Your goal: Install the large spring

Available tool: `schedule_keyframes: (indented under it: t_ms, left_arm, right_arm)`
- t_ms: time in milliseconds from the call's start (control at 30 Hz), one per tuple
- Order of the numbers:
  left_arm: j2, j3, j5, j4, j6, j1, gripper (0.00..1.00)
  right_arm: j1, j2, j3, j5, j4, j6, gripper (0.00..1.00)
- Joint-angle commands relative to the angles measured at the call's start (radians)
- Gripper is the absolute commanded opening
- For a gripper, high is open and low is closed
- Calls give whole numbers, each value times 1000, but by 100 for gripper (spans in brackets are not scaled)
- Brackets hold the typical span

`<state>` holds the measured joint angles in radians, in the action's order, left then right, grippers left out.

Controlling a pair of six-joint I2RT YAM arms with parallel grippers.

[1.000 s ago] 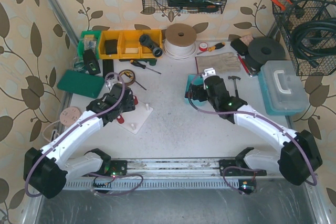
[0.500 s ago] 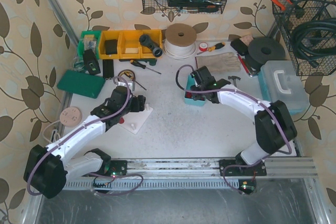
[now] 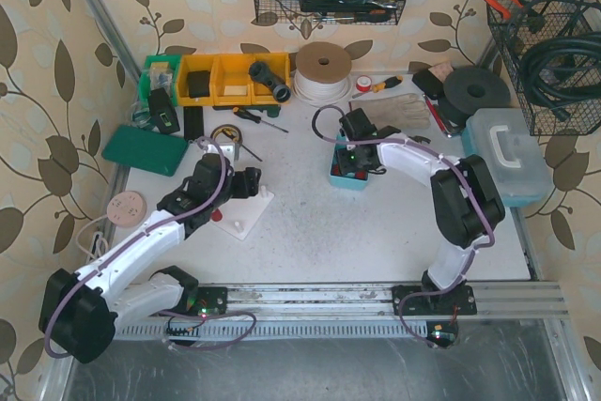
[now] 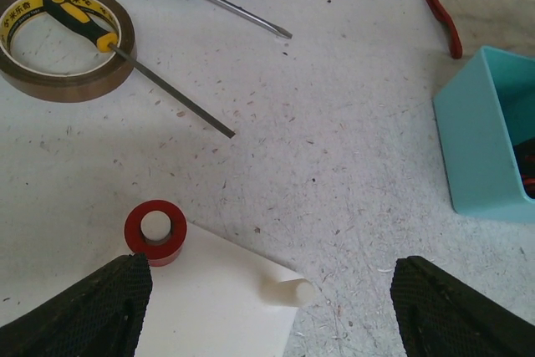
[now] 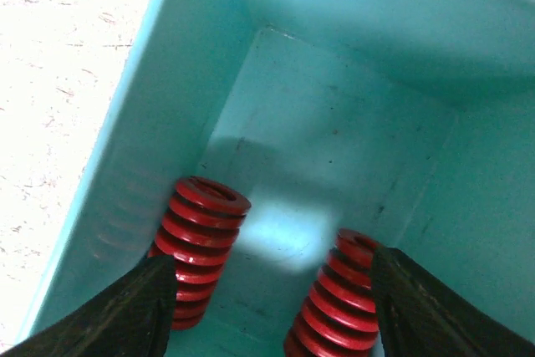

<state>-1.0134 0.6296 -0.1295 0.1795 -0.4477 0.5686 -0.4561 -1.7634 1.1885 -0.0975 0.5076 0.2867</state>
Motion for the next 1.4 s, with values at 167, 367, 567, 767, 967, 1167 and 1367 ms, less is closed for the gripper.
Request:
schedule_keyframes:
  t_ms: [167, 367, 567, 767, 967, 1167, 1367]
  left_arm:
    - [53, 18, -39, -14, 1, -3, 82]
    - [43, 26, -39, -17, 1, -4, 82]
    - [40, 27, -40, -19, -2, -3, 82]
    - [24, 35, -28, -20, -8, -3, 82]
    - [28, 39, -33, -7, -8, -3, 82]
    - [28, 47, 18, -4, -29, -3, 82]
    - [1, 155, 264, 107, 16, -3, 81]
  right_arm:
    - [-3, -115, 102, 17, 125, 59, 70]
    - [-3, -203, 153, -9, 133, 67, 69]
    - [-2, -203, 179, -46, 99, 80, 62]
    - [-2, -132, 284, -206, 124, 37, 61]
    - [-2, -78, 221, -93, 107, 20, 58]
    - [-2, -24, 153, -22, 99, 3, 52]
    - [5, 53, 145, 14, 79, -77, 48]
